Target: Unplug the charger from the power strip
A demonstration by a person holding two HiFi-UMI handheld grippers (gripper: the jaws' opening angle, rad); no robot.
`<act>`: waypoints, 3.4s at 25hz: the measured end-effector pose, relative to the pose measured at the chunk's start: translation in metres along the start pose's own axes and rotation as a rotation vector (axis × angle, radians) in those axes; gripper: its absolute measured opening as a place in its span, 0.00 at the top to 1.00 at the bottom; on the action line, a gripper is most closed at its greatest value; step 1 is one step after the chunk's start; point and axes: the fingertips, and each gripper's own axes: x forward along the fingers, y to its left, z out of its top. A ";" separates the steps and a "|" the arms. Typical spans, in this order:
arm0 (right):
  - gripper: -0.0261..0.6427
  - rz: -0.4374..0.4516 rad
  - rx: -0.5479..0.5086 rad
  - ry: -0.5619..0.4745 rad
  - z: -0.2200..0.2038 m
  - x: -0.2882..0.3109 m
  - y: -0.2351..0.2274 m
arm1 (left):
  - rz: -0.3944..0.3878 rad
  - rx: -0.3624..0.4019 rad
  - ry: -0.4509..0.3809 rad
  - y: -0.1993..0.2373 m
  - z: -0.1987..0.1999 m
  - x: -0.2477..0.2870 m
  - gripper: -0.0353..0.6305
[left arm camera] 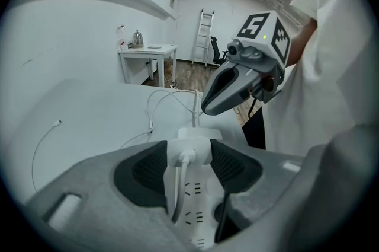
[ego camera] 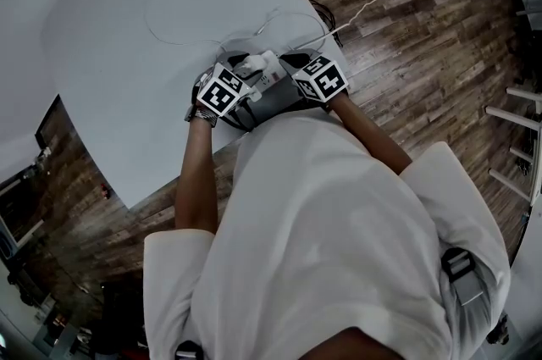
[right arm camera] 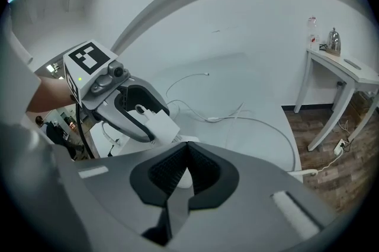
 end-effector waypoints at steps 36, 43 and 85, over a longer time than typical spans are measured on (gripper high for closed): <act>0.96 -0.049 0.017 -0.289 0.096 -0.046 0.034 | 0.491 -0.212 -0.560 0.041 0.072 -0.147 0.64; 0.96 -0.102 -0.067 -0.406 0.126 -0.080 0.057 | 0.726 -0.173 -0.548 0.038 0.060 -0.199 0.87; 0.96 0.083 -0.407 -0.563 0.124 -0.195 0.081 | 1.145 -0.380 -0.533 -0.072 0.079 -0.223 0.94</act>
